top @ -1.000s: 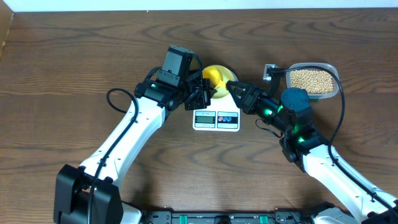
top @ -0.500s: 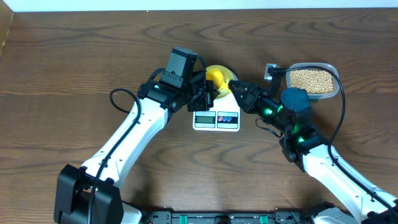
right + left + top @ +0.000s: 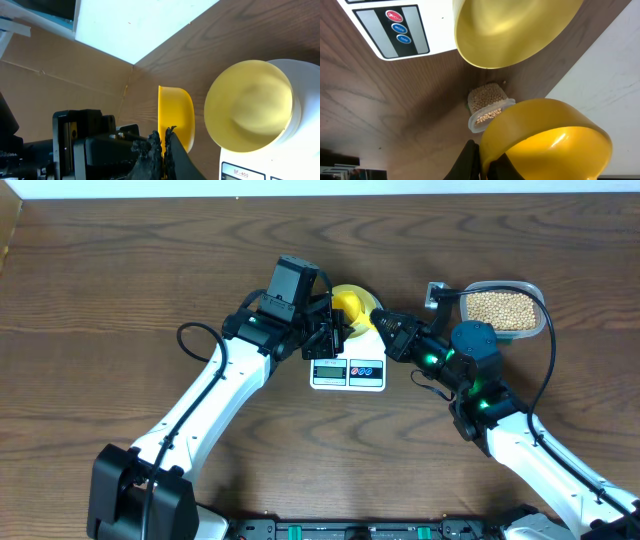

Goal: Scoop item into bowl and weigh 50g on scale

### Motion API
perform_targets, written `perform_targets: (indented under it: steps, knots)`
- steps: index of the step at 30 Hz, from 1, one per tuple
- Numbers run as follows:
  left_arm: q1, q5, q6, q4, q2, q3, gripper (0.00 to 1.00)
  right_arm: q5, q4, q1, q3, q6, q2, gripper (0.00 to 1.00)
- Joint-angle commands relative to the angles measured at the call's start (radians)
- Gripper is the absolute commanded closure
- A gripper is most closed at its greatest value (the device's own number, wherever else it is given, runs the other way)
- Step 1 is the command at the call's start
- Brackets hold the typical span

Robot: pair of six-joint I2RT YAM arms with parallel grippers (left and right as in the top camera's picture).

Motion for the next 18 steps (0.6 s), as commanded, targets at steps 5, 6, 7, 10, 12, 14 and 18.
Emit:
perform_targets:
  steps: [5, 6, 7, 10, 12, 14, 18]
  knots:
    - [0.0, -0.006, -0.06, 0.004, -0.013, -0.005, 0.44, 0.038, -0.002, 0.004, 0.014, -0.011, 0.009, 0.99]
    - [0.0, -0.006, -0.047, 0.005, -0.013, -0.005, 0.44, 0.038, -0.001, 0.003, 0.014, -0.019, 0.009, 0.99]
    - [0.0, -0.006, -0.027, 0.005, -0.013, -0.005, 0.43, 0.039, -0.001, 0.003, 0.014, -0.032, 0.009, 0.99]
    - [0.012, -0.005, 0.115, 0.056, -0.013, -0.005, 0.43, 0.043, 0.0, -0.003, 0.014, -0.06, 0.009, 0.99]
    - [0.023, -0.005, 0.259, 0.135, -0.015, -0.005, 0.26, 0.045, 0.001, -0.013, 0.014, -0.065, 0.009, 0.99]
    - [0.033, -0.005, 0.395, 0.204, -0.019, -0.005, 0.08, 0.045, 0.003, -0.024, 0.014, -0.088, 0.009, 0.99]
    - [0.061, -0.005, 0.611, 0.238, -0.036, -0.005, 0.07, 0.045, 0.006, -0.068, 0.014, -0.105, 0.009, 0.99]
